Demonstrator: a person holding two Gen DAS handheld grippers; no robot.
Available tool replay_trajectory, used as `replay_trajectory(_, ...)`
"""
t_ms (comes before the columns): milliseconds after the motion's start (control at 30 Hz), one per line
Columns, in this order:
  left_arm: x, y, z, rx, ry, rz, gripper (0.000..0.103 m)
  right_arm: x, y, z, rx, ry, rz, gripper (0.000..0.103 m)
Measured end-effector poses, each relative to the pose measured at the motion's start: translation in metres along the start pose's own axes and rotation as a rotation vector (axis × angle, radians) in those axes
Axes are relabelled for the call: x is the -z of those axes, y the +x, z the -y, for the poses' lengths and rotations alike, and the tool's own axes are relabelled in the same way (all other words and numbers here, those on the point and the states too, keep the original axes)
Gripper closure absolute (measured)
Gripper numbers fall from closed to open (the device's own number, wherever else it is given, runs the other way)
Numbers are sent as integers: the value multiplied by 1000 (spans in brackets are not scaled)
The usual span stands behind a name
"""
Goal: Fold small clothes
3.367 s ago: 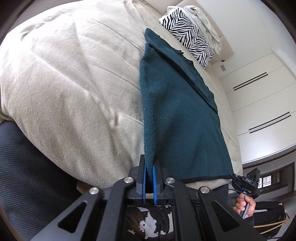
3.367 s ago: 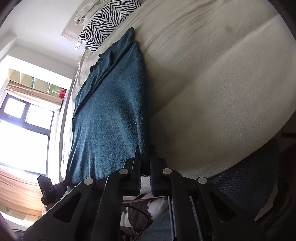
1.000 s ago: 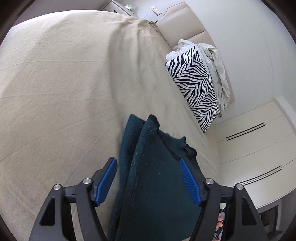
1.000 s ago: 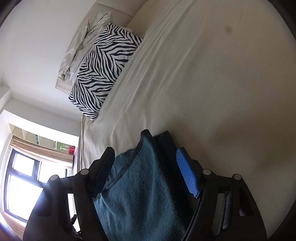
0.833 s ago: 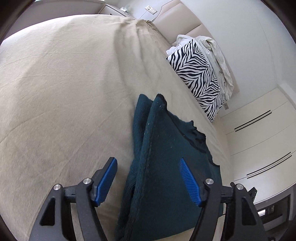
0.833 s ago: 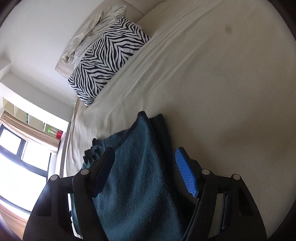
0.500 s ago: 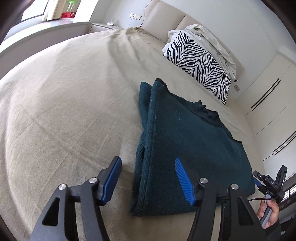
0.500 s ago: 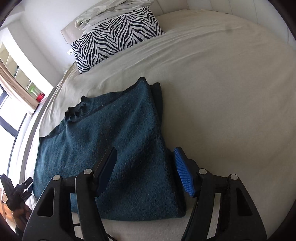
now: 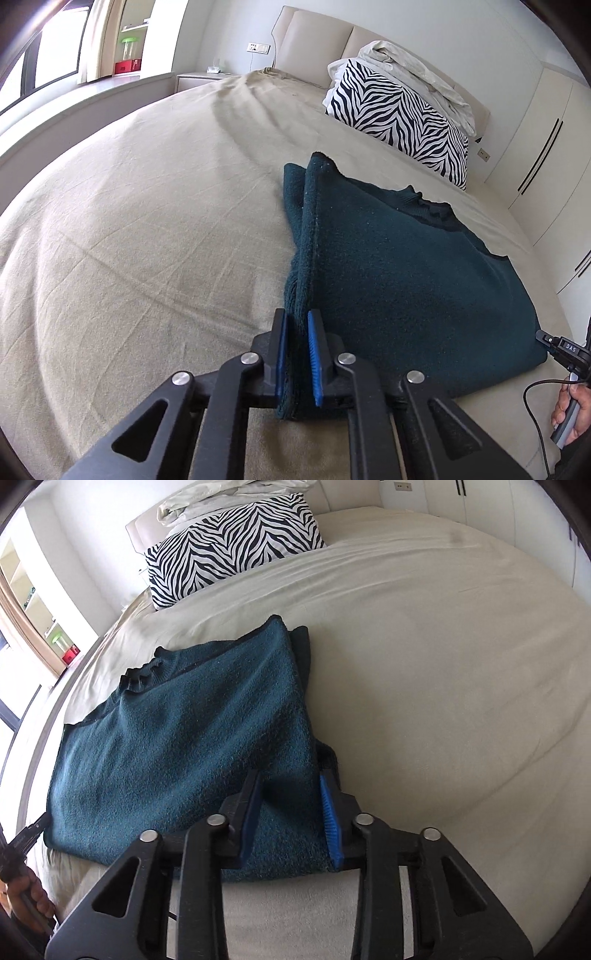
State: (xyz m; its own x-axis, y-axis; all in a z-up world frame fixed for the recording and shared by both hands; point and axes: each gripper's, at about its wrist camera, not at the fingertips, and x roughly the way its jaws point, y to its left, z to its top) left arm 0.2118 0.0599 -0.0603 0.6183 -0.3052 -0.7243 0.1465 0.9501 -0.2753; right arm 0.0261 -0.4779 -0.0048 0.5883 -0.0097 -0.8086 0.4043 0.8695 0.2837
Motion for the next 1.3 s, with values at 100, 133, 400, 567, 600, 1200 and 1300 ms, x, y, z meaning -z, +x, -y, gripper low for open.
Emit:
replay_trajectory(100,2,-2,4,-16,20,10,93,0,1,2,5,-3,1,87)
replay_trajectory(133,3,-3,3,-16,19,12,93,0,0,3,7,-5,2,88)
replay_trajectory(400,8,-15,4,-19,21,49,94,0,-4,3,31,-33,8,97)
replay_trajectory(567,15,-9,-3,-18,-5,32,94,3,-3,1,47,-50,3,97)
replay_trajectory(600,17,-9,-4,-19,-9,33,95,4,-2,2,47,-47,0,97)
replay_trajectory(1200,17,-16,-3,-67,-14,25,79,4,3,30,-66,118,-41,86)
replay_trajectory(1300,6,-37,6,-95,12,105,79,1,-18,23,-23,121,7,61)
